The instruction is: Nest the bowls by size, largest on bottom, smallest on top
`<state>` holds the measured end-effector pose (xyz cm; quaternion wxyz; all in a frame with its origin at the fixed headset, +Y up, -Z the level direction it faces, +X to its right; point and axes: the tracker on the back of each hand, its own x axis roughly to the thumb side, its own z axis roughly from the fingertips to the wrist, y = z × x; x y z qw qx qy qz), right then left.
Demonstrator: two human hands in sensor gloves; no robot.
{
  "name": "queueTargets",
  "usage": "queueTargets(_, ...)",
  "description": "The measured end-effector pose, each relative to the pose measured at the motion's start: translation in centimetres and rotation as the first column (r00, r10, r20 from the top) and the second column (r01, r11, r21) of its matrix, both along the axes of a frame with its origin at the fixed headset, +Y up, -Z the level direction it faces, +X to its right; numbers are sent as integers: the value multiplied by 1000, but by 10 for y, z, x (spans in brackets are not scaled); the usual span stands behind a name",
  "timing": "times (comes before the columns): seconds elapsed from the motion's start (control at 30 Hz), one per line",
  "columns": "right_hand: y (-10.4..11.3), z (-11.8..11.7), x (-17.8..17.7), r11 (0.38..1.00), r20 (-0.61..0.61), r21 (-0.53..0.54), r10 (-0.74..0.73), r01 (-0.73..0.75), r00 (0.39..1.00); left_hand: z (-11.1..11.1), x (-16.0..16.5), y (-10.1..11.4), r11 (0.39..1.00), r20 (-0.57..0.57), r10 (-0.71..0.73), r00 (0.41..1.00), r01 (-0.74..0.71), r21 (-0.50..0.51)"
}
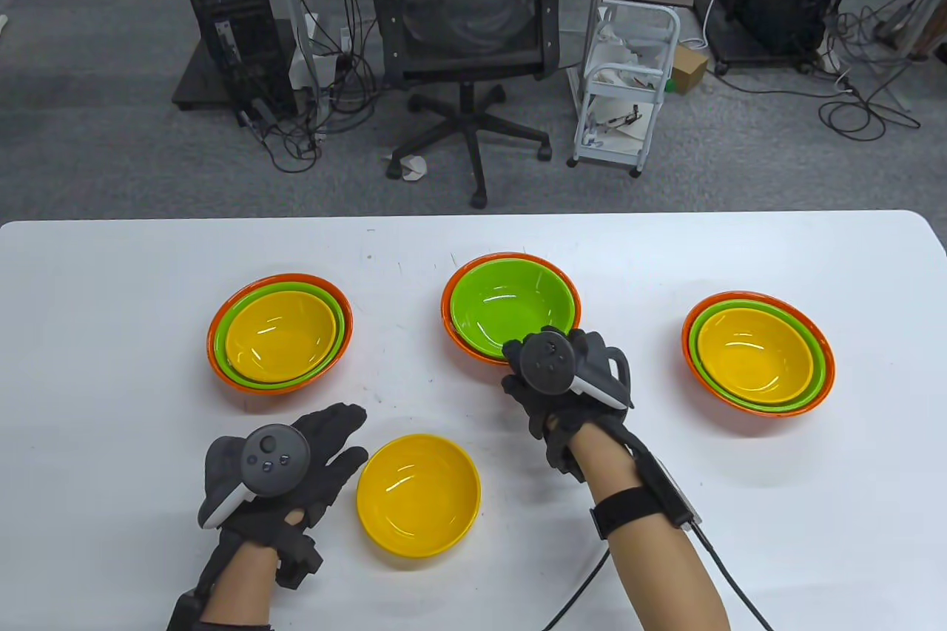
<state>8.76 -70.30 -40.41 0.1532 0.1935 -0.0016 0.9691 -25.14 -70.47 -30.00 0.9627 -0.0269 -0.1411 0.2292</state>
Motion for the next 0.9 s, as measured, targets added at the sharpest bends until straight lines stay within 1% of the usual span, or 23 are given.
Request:
queueTargets(0.17,-1,33,22,999,-18,6,-45,45,999,-1,3,-2,1000,4,-12,1000,12,-17)
queueTargets(0.33,-4,59,41,997,-26,1,-83,83,996,-2,8,-5,998,0,-31,1000,30,-46)
queueTargets(0.47,-8,76,54,991,-23,-9,-131,130,991,-4,14,-11,992,-3,-60,998,59,-114)
queueTargets(0.53,-9,80,57,990,-22,-28,-138,138,990,-5,17,-15,985,-3,-81,997,79,-155)
queueTargets(0.63,-8,83,59,986,-23,-15,-167,166,986,-7,21,-20,974,0,-105,994,103,-201)
queueTargets(0.77,-10,84,59,985,-25,-26,-169,168,985,-9,26,-28,957,-3,-143,990,138,-256)
queueTargets(0.9,-9,86,60,984,-22,-29,-177,176,984,-11,30,-34,943,-17,-188,982,175,-284)
